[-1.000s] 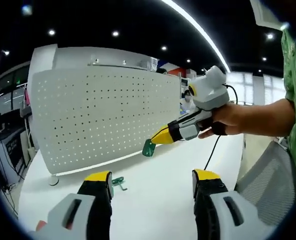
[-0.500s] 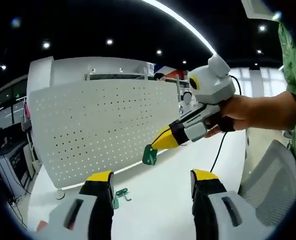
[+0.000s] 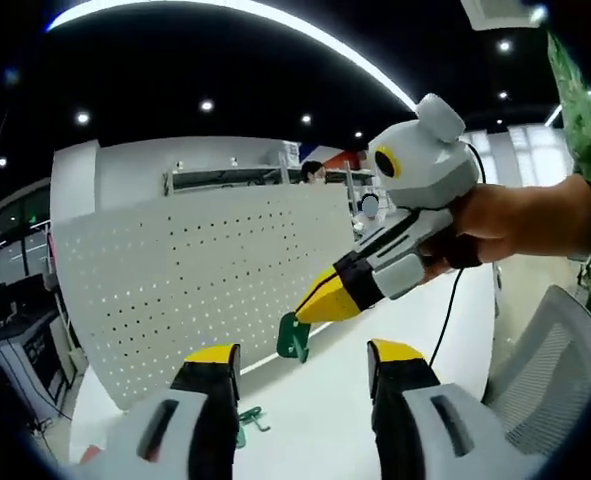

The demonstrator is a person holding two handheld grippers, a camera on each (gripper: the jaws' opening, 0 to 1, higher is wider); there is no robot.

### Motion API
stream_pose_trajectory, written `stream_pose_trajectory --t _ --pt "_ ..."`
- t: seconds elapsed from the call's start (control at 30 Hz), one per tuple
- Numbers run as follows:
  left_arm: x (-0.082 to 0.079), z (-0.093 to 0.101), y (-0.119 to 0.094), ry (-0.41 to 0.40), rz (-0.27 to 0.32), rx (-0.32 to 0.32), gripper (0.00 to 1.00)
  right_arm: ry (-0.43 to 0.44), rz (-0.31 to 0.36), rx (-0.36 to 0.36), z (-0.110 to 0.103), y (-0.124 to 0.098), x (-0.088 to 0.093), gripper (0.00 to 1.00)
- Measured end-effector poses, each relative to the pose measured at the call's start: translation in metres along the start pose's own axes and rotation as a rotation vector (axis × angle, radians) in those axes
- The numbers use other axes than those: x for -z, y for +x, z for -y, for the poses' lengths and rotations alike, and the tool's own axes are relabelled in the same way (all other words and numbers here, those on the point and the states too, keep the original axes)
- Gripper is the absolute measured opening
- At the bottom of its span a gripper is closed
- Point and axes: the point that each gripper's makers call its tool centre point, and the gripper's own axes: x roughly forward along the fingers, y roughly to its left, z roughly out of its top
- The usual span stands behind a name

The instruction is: Insert the hook assembly into the mounting plate slot until the hook locks in place.

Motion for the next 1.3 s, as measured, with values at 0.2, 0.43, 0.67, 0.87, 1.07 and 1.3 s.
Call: stream_pose_trajectory --t 0.2,0.43,0.67,0.87,1.07,1.3 --pt "-0.004 0.0 0.003 0.028 0.007 -0.002 0.46 0.005 0.009 -0.012 -0.004 -0.002 -0.007 0.0" --pt "-0.006 -0.002 0.004 0.034 0.018 -0.003 0.38 0.018 0.017 -0.031 -0.009 -0.005 -0.013 0.0" --pt "-0.008 -0.004 0.004 0.034 0.029 -0.005 0.31 0.03 0.021 -0.052 -0.014 -0.007 -0.016 0.0" --pt "-0.007 -0.003 0.004 0.043 0.034 -0.001 0.27 0.044 0.024 -0.067 -0.017 -0.007 -0.019 0.0" --pt "-0.009 -0.006 0.003 0.057 0.049 -0.009 0.22 0.041 0.021 -0.08 -0.022 -0.007 -0.021 0.0" --pt "-0.011 -0.007 0.002 0.068 0.059 -0.016 0.17 0.054 0.021 -0.096 -0.026 -0.008 -0.024 0.0"
